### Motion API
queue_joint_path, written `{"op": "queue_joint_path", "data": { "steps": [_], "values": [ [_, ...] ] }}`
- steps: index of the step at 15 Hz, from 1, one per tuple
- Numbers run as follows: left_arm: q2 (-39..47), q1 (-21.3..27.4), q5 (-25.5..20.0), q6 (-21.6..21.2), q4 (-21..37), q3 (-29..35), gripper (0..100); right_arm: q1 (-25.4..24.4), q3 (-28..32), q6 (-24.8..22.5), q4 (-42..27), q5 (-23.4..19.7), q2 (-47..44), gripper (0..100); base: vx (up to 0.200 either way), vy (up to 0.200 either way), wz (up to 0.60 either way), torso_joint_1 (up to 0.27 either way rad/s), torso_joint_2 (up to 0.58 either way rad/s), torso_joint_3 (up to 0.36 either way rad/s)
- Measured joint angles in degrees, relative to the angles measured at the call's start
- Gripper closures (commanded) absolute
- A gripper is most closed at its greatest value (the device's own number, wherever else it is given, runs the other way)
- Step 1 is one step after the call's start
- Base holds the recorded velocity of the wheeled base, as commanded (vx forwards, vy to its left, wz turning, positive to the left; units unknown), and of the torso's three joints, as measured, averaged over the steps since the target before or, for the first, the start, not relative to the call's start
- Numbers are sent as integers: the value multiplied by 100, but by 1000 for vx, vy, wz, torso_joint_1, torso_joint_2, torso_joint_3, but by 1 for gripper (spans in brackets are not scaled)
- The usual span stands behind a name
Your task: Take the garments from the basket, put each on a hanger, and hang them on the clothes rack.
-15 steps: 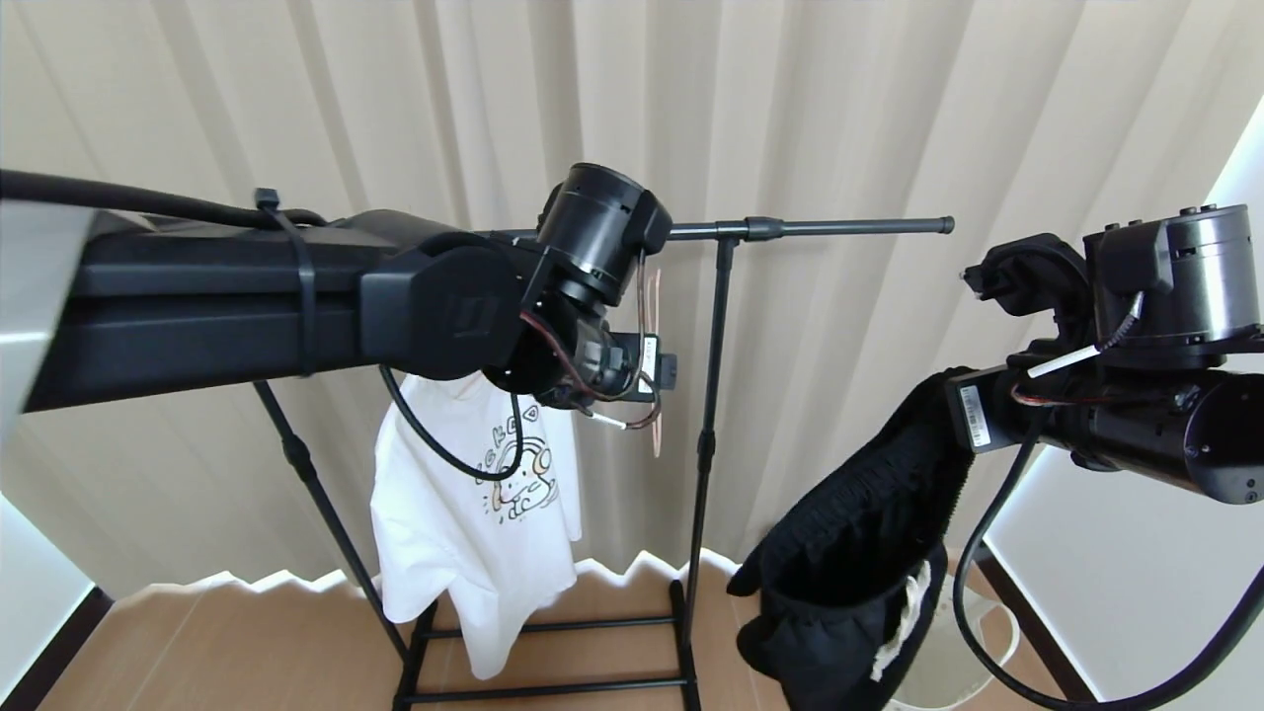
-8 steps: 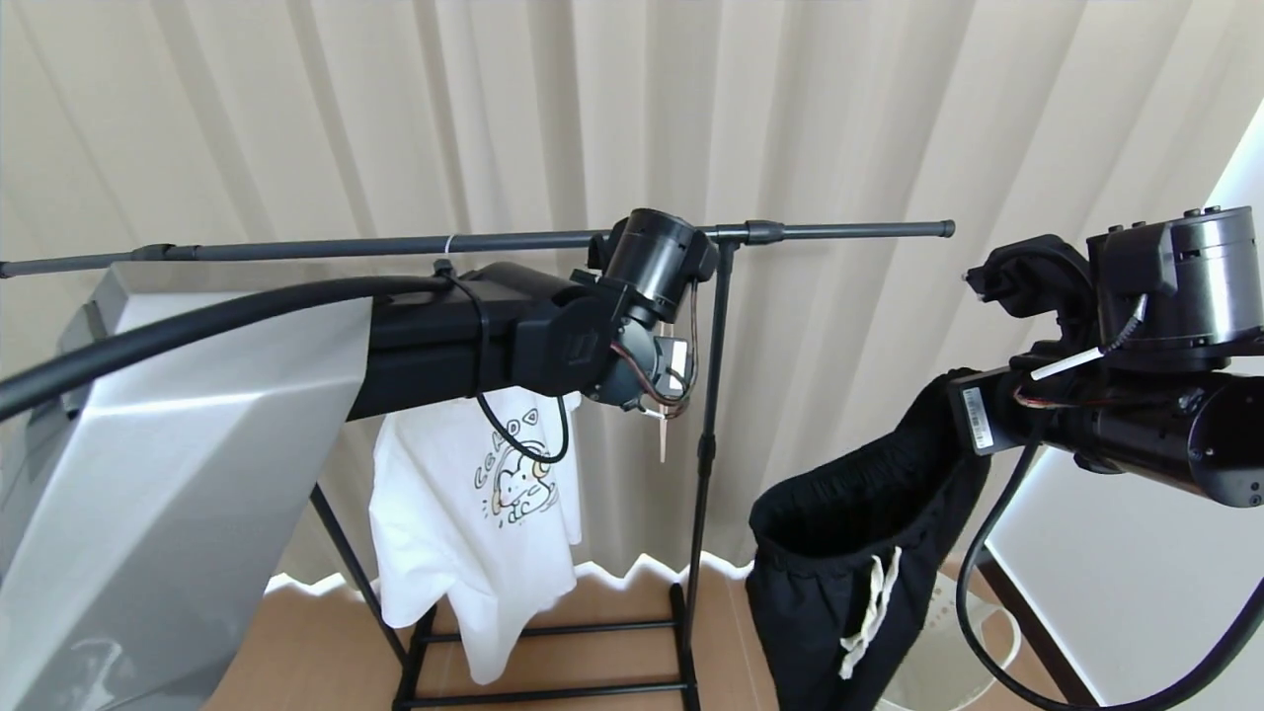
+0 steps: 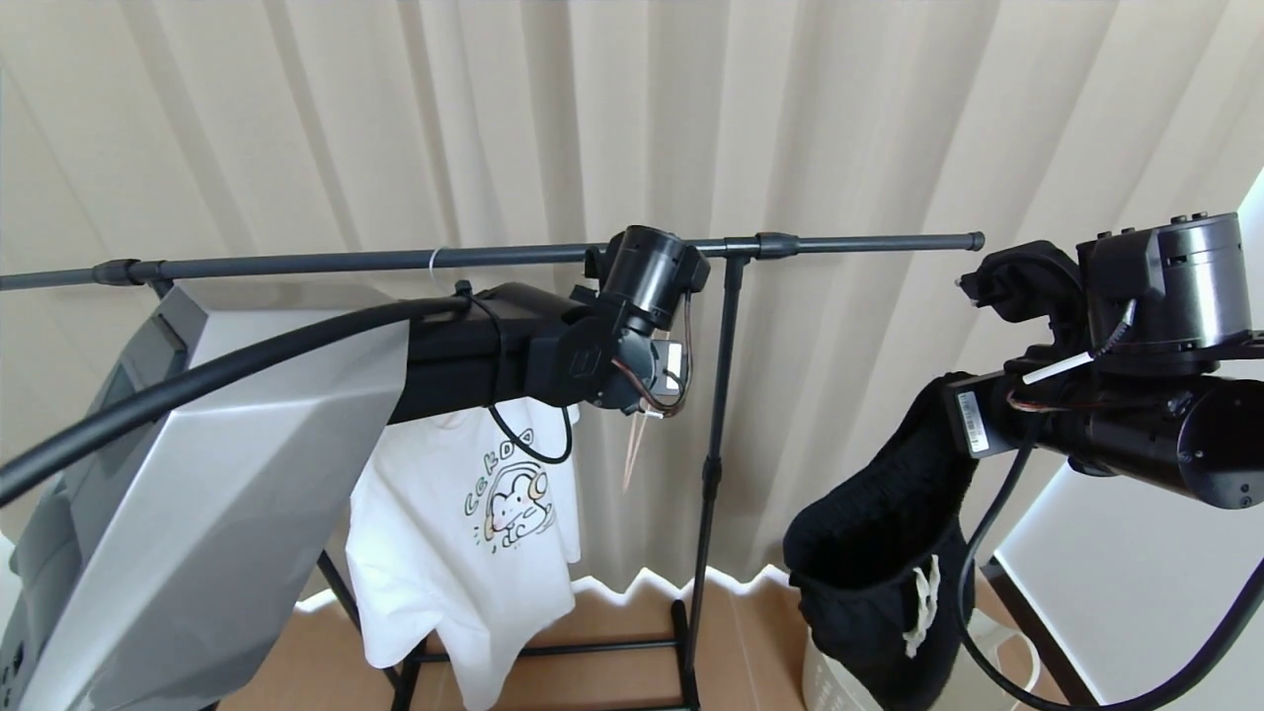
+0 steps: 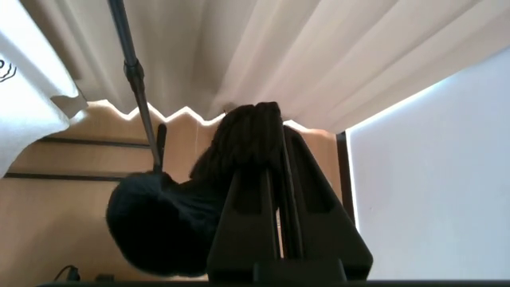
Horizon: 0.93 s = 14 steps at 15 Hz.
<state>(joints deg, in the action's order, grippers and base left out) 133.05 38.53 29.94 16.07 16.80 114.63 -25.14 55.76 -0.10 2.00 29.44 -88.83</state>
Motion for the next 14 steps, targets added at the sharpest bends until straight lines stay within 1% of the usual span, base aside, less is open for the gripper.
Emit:
{"op": "queue_joint_path", "data": {
  "steps": [3,4,5,6,9,10,11,14],
  "values": [
    [171,-91,-44,13,-271,-2,0,4,0,0,0,0,-11,100,0,0,0,0,0,0],
    [232,-117,-123,11,-449,-2,0,-2,0,0,0,0,-11,100,0,0,0,0,0,0],
    [284,-166,-244,11,-574,-2,0,0,0,2,-1,0,-13,100,0,0,0,0,0,0],
    [328,-216,-477,13,-695,-5,0,0,-2,2,0,0,-26,100,0,0,0,0,0,0],
    [402,-358,-1363,29,-844,-5,0,0,-9,2,95,0,-94,100,0,0,0,0,0,0],
    [439,-417,-1532,33,-956,-5,0,6,-24,0,158,4,-113,100,0,0,0,0,0,0],
    [494,-480,-1623,35,-1114,-5,0,-2,-66,-4,218,0,-135,100,0,0,0,0,0,0],
    [722,-607,-1668,-1,-1571,-5,0,4,-102,-4,282,4,-201,100,0,0,0,0,0,0]
  ]
}}
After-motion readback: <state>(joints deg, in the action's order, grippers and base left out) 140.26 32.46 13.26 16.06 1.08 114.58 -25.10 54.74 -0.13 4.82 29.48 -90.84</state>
